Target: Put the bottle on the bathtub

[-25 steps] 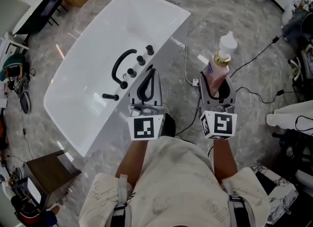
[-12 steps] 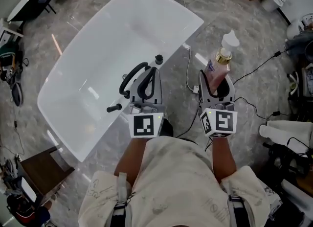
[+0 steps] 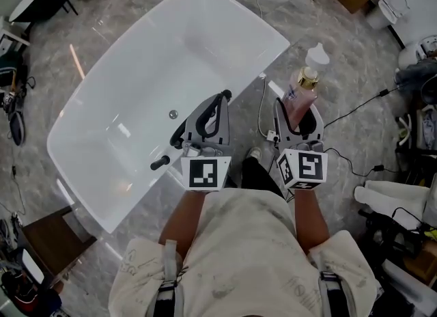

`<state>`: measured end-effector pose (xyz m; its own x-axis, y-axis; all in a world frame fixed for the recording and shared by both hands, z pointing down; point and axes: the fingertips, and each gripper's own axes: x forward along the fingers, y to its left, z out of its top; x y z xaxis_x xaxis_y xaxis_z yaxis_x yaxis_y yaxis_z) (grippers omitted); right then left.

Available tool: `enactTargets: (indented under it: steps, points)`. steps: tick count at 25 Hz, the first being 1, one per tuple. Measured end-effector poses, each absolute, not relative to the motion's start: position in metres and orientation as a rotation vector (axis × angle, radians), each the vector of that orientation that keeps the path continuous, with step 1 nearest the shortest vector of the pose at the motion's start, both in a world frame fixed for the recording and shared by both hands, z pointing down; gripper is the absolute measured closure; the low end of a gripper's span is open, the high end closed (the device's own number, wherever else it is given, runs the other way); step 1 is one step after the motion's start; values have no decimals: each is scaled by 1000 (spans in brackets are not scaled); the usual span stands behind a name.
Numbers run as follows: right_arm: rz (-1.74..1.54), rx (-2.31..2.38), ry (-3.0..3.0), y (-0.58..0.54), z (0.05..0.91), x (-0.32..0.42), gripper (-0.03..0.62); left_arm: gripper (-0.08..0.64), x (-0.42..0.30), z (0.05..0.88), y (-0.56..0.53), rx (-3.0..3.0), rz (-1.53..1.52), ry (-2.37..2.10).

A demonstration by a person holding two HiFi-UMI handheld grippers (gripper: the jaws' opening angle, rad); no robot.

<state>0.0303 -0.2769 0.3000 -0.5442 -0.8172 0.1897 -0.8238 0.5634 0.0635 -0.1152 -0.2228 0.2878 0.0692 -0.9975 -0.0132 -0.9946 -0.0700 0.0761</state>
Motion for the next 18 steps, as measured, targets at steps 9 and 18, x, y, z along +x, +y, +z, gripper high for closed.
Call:
enactTargets:
  steps: [9,18]
  points:
    - [138,1254,-2587,-334,350,12,370,557,-123,315,-278,2186,-26,-2138]
    - [305,1114,-2508,-431,432,0,370,558,-136,361,-365,2026,95,-2068]
